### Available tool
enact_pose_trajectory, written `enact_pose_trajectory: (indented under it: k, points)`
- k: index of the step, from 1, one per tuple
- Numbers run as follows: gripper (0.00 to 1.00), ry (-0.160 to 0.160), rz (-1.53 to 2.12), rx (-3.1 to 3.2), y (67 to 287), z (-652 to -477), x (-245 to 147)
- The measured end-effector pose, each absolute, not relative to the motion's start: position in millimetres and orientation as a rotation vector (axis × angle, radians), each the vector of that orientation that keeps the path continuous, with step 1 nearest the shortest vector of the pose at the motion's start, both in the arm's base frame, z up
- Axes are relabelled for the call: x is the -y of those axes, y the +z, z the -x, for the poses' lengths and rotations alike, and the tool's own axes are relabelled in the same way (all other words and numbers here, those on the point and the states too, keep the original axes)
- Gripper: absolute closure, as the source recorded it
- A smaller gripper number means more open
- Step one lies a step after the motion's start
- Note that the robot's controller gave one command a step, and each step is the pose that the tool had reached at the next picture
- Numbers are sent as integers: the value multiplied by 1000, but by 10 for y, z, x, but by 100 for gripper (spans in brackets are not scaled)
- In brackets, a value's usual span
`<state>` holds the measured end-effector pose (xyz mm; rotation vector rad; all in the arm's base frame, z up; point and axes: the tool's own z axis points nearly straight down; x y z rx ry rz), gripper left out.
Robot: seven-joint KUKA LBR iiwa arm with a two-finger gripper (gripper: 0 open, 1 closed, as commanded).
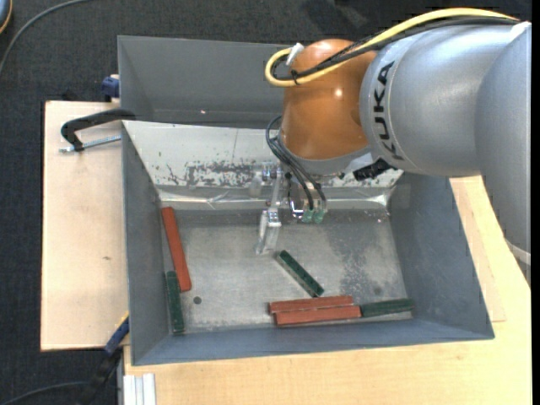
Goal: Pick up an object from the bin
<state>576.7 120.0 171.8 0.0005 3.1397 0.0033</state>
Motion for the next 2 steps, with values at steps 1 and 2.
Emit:
enact_pose_trajectory:
  k: [1, 2]
  points:
    - [0, -5, 0, -3147, 1184, -5500, -395]
    - [0, 0, -20, -3144, 681, -5096, -148]
